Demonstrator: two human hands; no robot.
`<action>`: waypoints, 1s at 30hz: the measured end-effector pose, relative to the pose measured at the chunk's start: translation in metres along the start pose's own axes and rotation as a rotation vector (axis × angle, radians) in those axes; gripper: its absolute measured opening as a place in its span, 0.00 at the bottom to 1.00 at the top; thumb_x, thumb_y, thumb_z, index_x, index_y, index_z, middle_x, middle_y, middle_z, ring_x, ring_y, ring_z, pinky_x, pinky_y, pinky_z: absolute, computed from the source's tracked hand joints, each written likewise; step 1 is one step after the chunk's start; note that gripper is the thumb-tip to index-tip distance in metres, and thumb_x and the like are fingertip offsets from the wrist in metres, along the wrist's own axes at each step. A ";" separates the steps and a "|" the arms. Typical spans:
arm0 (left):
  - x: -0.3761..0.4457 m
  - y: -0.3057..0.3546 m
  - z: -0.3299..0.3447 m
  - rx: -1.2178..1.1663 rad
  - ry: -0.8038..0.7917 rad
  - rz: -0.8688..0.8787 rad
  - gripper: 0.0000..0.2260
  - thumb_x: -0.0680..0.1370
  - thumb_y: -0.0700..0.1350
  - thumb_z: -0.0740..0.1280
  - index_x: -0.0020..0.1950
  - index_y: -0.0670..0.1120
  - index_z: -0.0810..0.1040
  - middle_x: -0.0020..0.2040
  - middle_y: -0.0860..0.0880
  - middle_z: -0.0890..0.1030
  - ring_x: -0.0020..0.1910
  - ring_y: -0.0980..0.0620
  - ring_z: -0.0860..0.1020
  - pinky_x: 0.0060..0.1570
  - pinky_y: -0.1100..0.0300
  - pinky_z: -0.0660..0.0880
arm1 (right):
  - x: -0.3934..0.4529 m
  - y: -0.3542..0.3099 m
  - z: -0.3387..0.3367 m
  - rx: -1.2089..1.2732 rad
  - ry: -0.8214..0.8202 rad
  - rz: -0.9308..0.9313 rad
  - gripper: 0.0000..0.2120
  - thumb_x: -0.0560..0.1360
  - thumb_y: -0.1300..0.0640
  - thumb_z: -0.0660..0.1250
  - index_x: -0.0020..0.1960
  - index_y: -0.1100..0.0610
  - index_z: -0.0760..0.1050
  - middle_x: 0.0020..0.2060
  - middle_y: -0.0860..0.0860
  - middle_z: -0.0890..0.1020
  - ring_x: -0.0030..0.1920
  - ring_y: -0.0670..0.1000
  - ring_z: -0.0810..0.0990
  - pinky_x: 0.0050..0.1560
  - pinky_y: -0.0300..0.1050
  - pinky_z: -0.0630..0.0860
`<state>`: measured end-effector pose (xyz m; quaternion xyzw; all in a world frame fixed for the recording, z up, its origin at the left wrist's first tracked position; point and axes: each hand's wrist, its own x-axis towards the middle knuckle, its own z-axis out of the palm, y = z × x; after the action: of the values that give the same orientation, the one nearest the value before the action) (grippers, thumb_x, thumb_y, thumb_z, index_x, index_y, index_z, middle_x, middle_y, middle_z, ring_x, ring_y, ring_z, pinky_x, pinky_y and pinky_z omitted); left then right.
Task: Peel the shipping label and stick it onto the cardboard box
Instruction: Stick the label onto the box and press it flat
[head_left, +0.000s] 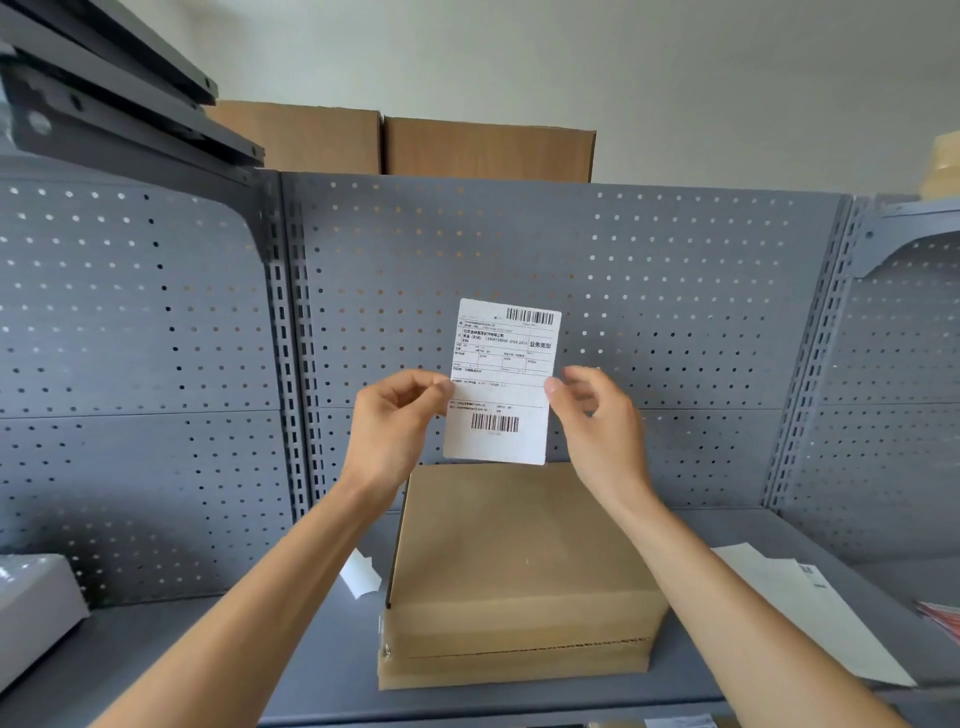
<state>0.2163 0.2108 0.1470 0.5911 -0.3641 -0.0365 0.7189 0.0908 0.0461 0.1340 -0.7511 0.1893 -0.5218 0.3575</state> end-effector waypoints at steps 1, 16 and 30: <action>0.001 -0.001 -0.001 0.000 0.007 -0.017 0.09 0.80 0.41 0.69 0.41 0.45 0.84 0.41 0.51 0.88 0.36 0.59 0.78 0.38 0.67 0.72 | 0.004 0.000 0.003 0.034 -0.033 0.041 0.10 0.78 0.51 0.68 0.55 0.56 0.81 0.44 0.44 0.85 0.45 0.40 0.81 0.48 0.37 0.76; 0.011 -0.014 0.002 0.200 0.043 -0.195 0.10 0.76 0.42 0.71 0.35 0.42 0.82 0.42 0.41 0.86 0.33 0.53 0.75 0.31 0.64 0.68 | 0.016 -0.013 -0.004 -0.099 -0.149 0.145 0.09 0.74 0.57 0.67 0.37 0.59 0.80 0.30 0.47 0.79 0.32 0.44 0.72 0.35 0.42 0.68; -0.013 -0.051 0.011 0.579 -0.177 -0.368 0.09 0.65 0.53 0.67 0.32 0.47 0.77 0.33 0.47 0.82 0.33 0.50 0.73 0.48 0.51 0.73 | -0.003 0.026 -0.004 -0.453 -0.524 0.354 0.09 0.71 0.57 0.66 0.34 0.56 0.68 0.33 0.55 0.66 0.36 0.51 0.63 0.39 0.47 0.57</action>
<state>0.2198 0.1929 0.0967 0.8207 -0.3074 -0.1119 0.4685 0.0886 0.0295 0.1137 -0.8745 0.3288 -0.1876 0.3032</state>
